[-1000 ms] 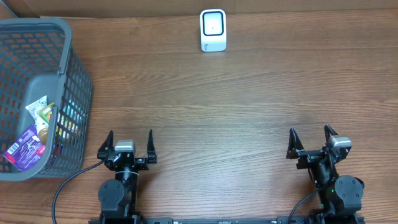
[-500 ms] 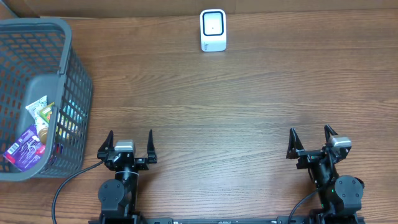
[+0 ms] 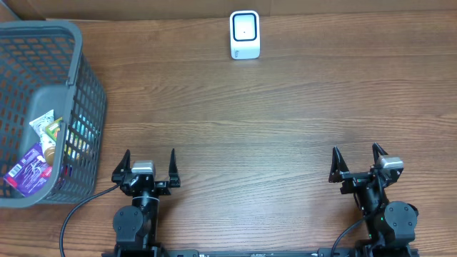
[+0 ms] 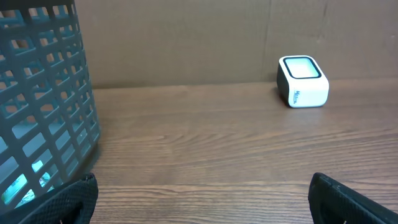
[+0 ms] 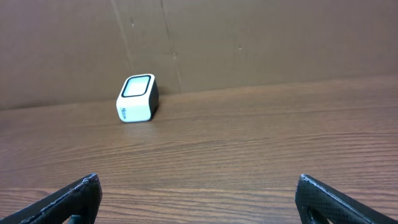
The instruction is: Scan the item barcode
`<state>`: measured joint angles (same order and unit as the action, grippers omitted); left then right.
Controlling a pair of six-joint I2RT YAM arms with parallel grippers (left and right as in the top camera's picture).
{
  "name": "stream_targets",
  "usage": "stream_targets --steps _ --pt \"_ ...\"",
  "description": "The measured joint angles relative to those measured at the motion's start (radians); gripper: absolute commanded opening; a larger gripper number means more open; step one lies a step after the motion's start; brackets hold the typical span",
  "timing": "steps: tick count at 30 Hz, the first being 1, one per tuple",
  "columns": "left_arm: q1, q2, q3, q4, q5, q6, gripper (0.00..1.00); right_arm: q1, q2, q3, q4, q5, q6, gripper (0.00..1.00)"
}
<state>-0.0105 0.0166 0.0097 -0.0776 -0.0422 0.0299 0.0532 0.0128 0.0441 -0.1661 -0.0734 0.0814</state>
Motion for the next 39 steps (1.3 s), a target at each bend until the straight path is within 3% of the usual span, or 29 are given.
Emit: stream_targets --steps 21,31,39 --pt "0.000 0.000 0.000 0.005 0.000 -0.001 1.00 0.000 0.000 0.000 0.001 0.015 0.000 1.00" --pt "0.000 0.000 0.000 0.047 0.051 -0.118 1.00 0.000 0.000 0.000 0.000 0.015 0.000 1.00" --pt "0.000 0.001 0.085 -0.032 0.072 -0.143 1.00 0.000 0.000 0.004 0.000 0.015 0.000 1.00"
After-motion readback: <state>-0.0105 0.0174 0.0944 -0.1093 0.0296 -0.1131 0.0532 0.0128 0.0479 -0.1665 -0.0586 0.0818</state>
